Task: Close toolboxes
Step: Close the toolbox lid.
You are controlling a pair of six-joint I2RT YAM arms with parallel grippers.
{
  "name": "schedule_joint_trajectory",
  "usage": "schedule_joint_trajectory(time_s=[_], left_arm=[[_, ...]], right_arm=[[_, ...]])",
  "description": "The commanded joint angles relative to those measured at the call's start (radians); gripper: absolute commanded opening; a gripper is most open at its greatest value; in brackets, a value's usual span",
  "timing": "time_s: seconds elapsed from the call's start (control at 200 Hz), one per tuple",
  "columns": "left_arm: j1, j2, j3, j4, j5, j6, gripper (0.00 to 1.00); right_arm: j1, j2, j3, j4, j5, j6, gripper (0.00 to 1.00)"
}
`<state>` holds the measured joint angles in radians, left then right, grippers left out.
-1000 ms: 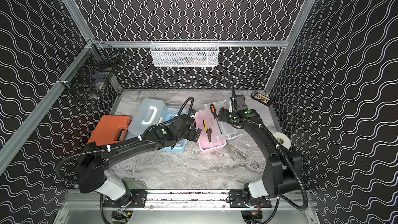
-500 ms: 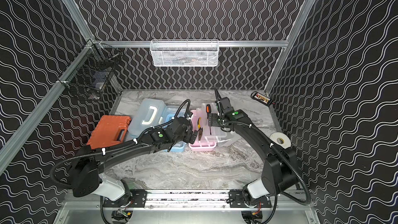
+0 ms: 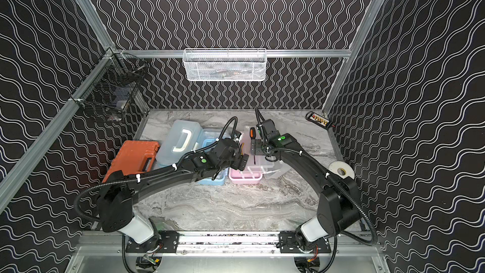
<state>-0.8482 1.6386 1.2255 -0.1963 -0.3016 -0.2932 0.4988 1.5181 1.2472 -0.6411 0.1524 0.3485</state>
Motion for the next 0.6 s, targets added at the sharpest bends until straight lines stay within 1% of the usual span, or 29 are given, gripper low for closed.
schedule_joint_trajectory(time_s=[0.0,0.255,0.38,0.596], left_arm=[[0.001,0.037,0.023,0.003,0.01,-0.02,0.98],[0.001,0.075,0.014,-0.023,-0.022,-0.021,0.98],[0.001,0.081,0.011,-0.032,-0.034,-0.014,0.98],[0.001,0.078,-0.007,-0.034,-0.044,-0.011,0.98]], right_arm=[[0.006,-0.001,0.012,0.023,-0.023,0.0,0.89],[0.005,-0.026,0.03,0.016,-0.021,-0.009,0.89],[0.006,-0.058,0.049,0.009,-0.006,-0.015,0.91],[-0.001,-0.152,0.067,0.049,0.034,-0.045,0.99]])
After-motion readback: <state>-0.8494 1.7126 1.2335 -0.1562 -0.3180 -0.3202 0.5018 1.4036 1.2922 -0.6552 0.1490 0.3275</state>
